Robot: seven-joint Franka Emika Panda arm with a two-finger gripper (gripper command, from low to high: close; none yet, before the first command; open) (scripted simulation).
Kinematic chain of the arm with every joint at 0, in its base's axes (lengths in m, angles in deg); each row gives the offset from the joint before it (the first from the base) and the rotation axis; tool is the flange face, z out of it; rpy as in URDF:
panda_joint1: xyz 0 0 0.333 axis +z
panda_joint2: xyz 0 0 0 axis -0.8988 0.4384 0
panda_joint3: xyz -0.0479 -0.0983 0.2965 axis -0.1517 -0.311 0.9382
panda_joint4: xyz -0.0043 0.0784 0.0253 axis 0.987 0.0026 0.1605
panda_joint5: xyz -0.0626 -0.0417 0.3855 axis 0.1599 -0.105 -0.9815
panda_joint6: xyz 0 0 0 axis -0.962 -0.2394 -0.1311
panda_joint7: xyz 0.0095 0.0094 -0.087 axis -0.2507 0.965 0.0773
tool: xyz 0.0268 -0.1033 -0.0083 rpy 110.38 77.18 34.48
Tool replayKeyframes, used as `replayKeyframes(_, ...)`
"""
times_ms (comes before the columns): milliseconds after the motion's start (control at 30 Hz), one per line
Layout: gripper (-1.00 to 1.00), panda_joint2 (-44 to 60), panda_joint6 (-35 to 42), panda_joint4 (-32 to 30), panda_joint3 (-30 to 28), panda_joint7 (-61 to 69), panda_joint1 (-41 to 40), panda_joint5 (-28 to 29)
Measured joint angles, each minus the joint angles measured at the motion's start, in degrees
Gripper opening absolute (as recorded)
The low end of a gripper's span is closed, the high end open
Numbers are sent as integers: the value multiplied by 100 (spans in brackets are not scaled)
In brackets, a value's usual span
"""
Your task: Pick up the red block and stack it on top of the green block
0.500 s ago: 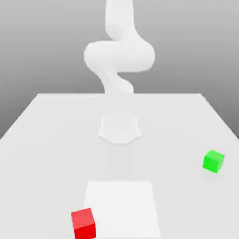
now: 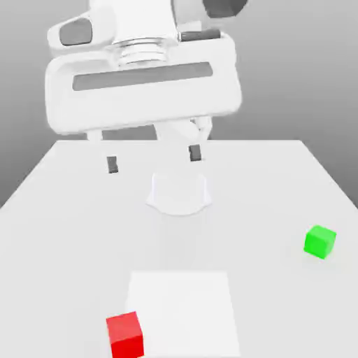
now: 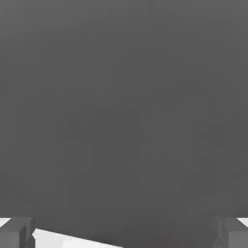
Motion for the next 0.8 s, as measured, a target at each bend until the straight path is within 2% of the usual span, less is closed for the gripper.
replayKeyframes(200, 0, 1199, -429, -150, -78, 689, -102, -109)
replayKeyframes(400, 0, 2297, -944, -291, -192, 1035, -200, 199)
replayKeyframes(533, 0, 3120, -1573, -175, 110, 1367, -442, -177)
replayKeyframes(567, -100, 3257, -1682, -152, 184, 1420, -502, -246)
replayKeyframes(800, -100, 3253, -1671, -153, 183, 1414, -503, -236)
